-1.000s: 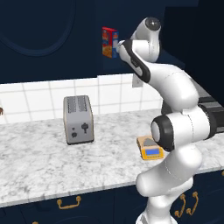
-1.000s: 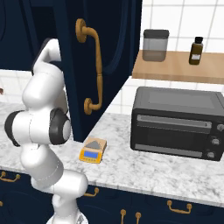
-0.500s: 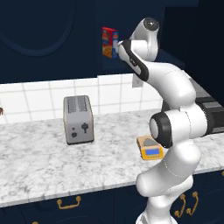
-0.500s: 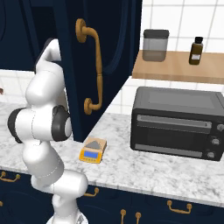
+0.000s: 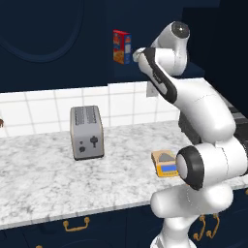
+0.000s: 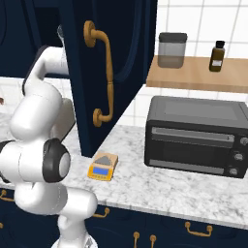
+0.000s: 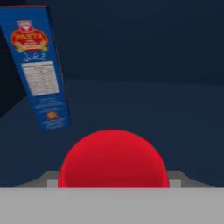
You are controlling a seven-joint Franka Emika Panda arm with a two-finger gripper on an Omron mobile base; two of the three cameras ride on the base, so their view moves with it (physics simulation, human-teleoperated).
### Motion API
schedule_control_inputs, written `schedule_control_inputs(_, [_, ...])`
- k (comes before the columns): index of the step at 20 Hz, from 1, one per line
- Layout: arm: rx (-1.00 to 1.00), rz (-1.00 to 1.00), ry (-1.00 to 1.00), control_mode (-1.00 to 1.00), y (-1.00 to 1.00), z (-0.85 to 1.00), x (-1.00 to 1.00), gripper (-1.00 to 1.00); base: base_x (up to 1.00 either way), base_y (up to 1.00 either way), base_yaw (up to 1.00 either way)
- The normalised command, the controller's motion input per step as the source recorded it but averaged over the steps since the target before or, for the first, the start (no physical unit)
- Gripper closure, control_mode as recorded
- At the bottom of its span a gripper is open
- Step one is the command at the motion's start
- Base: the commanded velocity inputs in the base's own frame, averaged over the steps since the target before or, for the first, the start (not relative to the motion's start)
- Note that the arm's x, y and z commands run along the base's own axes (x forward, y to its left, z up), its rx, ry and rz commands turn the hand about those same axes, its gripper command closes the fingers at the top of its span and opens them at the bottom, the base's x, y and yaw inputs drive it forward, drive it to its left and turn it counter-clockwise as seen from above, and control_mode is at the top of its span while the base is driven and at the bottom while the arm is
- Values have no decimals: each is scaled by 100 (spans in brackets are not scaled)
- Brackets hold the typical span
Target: Pick the jam and place it on the digital scale for weighing, and close the cabinet.
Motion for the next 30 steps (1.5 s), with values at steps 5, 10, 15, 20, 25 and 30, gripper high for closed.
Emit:
schedule_control_inputs(5, [0,0,2,-100,0,4,-100,100,0,0,0])
schedule_control_inputs(10, [0,0,0,-100,0,-11,-100,100,0,0,0])
schedule_control_inputs(15, [0,-7,13,-100,0,-52,-100,100,0,0,0])
schedule_control_inputs(20, [0,-5,29,-100,0,-89,-71,100,0,0,0])
schedule_control_inputs(25, [0,0,25,-100,0,-100,-4,100,0,0,0])
schedule_control_inputs(30, [-8,0,15,-100,0,-82,32,100,0,0,0])
